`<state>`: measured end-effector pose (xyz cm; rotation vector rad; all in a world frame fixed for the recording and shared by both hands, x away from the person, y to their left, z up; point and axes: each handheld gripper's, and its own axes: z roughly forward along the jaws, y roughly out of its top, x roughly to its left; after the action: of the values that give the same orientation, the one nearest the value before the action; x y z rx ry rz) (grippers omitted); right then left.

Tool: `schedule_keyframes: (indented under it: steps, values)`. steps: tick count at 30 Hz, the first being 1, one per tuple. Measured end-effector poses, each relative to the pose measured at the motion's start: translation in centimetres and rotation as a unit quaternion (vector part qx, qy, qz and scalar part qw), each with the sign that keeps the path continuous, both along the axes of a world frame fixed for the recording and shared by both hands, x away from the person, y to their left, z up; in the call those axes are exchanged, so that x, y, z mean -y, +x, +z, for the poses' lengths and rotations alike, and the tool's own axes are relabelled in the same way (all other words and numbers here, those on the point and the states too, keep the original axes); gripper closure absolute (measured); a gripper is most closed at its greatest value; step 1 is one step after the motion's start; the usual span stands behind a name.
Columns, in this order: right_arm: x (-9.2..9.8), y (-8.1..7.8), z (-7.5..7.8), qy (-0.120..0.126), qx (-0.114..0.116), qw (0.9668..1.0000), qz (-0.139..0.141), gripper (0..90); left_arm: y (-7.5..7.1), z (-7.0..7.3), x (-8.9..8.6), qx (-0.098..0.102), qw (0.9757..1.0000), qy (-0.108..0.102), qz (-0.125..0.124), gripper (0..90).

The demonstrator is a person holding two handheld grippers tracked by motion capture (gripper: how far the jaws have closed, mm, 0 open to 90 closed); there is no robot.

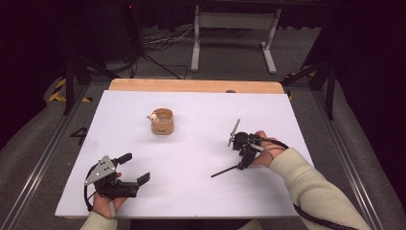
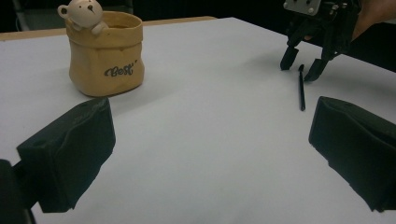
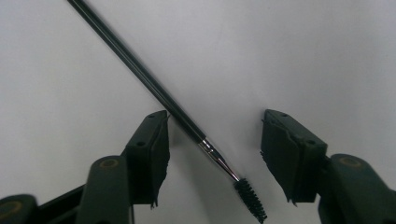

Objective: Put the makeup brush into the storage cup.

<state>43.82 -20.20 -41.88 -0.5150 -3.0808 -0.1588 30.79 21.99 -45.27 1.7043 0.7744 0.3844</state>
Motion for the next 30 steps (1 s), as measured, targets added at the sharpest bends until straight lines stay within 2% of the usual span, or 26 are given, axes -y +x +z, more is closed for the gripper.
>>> schedule_keyframes:
  steps: [7, 9, 17, 27, 30]
  values:
    - [-0.3, -0.2, 0.1, -0.029, 0.016, 0.9993, 0.020, 61.7, 0.0, 0.0, 0.0, -0.003, 1.0000, -0.001, -0.002, 1.2]
    - [-0.3, -0.4, 0.2, -0.037, 0.011, 0.9990, 0.022, 66.8, 0.0, 0.0, 0.0, -0.005, 1.0000, -0.002, -0.004, 1.5]
    - [-0.4, -0.5, 0.2, -0.042, -0.001, 0.9985, 0.034, 84.7, 0.0, 0.0, 0.0, -0.007, 1.0000, 0.001, -0.004, 1.8]
    - [-0.7, -0.9, 0.2, -0.047, -0.004, 0.9979, 0.046, 85.7, 0.0, 0.1, 0.1, -0.011, 0.9999, 0.000, -0.006, 2.3]
    - [-0.9, -1.1, 0.8, -0.045, 0.000, 0.9977, 0.051, 85.8, 0.1, 0.2, 0.3, -0.007, 0.9999, 0.005, -0.010, 2.5]
